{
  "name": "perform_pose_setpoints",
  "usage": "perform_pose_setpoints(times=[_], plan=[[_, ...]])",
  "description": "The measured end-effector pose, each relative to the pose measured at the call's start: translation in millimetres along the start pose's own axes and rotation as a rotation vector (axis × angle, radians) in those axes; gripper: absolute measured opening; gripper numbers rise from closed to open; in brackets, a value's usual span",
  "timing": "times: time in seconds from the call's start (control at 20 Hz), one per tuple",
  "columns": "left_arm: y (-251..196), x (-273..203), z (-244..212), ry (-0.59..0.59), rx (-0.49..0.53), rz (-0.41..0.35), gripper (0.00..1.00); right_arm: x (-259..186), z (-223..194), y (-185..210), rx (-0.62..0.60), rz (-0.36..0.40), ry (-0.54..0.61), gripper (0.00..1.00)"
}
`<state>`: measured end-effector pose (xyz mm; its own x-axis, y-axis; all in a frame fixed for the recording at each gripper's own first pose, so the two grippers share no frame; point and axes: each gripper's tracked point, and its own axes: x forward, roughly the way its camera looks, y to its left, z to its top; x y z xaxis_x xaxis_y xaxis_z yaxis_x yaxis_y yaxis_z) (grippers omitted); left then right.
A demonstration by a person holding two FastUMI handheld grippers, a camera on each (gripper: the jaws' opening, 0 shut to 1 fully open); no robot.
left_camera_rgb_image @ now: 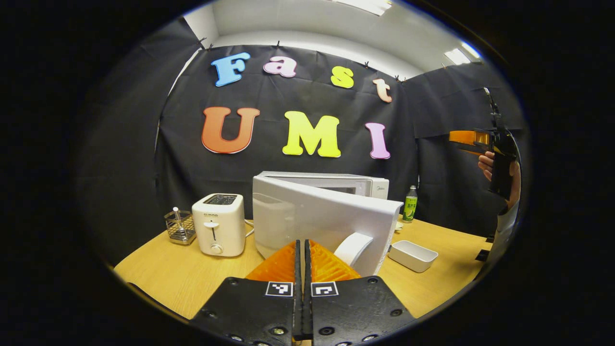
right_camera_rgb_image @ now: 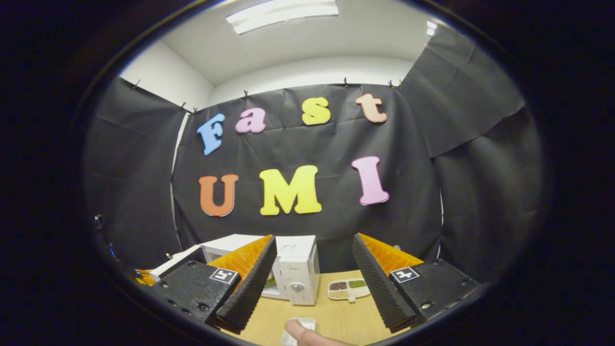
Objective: Open the microwave oven with the left hand, put the food in, and close the microwave oven.
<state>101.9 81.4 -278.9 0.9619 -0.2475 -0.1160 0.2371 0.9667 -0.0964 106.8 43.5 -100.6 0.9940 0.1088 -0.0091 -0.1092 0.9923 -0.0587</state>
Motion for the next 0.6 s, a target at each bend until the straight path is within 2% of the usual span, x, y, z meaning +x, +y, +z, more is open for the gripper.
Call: perform_pose_setpoints(times=[0.15, 0.3, 0.35, 0.4, 0.55, 0.6], plan=[[-13, 17, -8, 0.031, 0.023, -0.014, 0.00, -1, 3, -14, -0.014, -0.012, 0.006, 0.91], [-36, 29, -13, 0.044, 0.003, -0.079, 0.00, -3, 7, -30, -0.020, -0.035, 0.005, 0.91], [-43, 34, -13, 0.039, -0.010, -0.103, 0.00, -3, 7, -35, -0.021, -0.041, 0.001, 1.00], [-51, 38, -12, 0.035, -0.022, -0.126, 0.00, -5, 8, -39, -0.022, -0.045, -0.003, 0.92], [-69, 59, -19, 0.053, -0.037, -0.175, 0.00, -8, 4, -50, -0.018, -0.054, -0.002, 0.91], [-74, 65, -19, 0.053, -0.028, -0.183, 0.00, -9, 1, -53, -0.013, -0.058, 0.006, 1.00]])
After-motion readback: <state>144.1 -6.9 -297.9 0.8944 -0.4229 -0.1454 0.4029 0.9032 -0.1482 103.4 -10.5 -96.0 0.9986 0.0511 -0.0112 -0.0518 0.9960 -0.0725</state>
